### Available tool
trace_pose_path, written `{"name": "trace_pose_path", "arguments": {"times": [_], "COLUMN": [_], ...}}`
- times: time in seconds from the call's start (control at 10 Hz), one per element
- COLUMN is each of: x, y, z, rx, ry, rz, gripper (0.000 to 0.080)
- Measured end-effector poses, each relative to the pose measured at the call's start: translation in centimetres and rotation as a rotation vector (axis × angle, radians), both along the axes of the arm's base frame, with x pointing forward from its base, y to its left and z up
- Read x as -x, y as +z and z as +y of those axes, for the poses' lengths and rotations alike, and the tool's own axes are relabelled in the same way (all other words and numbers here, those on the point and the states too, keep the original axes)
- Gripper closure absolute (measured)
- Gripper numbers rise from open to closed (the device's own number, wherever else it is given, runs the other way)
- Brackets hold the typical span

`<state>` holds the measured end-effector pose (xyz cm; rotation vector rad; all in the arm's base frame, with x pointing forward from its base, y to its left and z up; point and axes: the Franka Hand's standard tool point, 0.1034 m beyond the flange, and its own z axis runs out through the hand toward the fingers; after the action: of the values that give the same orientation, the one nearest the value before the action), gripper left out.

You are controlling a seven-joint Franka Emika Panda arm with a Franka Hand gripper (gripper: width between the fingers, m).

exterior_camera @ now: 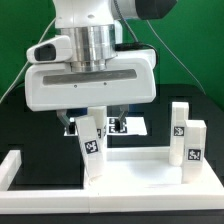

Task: Assemble desk

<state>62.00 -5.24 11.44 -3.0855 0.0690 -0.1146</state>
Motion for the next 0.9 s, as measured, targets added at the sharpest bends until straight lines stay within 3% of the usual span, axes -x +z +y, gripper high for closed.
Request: {"name": "trace_pose_path", "arguments": {"times": [0.1, 0.2, 0.3, 0.4, 0.7, 0.8, 0.9], "x": [0.0, 0.0, 0.0, -0.1, -1.1, -1.4, -1.4], "y": [0.0, -0.1, -0.1, -0.1, -0.2, -0.4, -0.5], "z": [0.0, 0.0, 0.0, 0.2, 0.2, -0.3, -0.7], "rx": [-0.003, -0.008, -0.013, -0.020, -0.038, -0.060, -0.109], "ry": [-0.032, -0.104, -0.173, -0.270, -0.586, -0.711, -0.936], "rz": [0.002, 0.006, 0.010, 0.014, 0.017, 0.021, 0.042], "gripper": [0.0264, 0.0442, 0.0442, 0.0512, 0.0512, 0.0512, 0.0512]}}
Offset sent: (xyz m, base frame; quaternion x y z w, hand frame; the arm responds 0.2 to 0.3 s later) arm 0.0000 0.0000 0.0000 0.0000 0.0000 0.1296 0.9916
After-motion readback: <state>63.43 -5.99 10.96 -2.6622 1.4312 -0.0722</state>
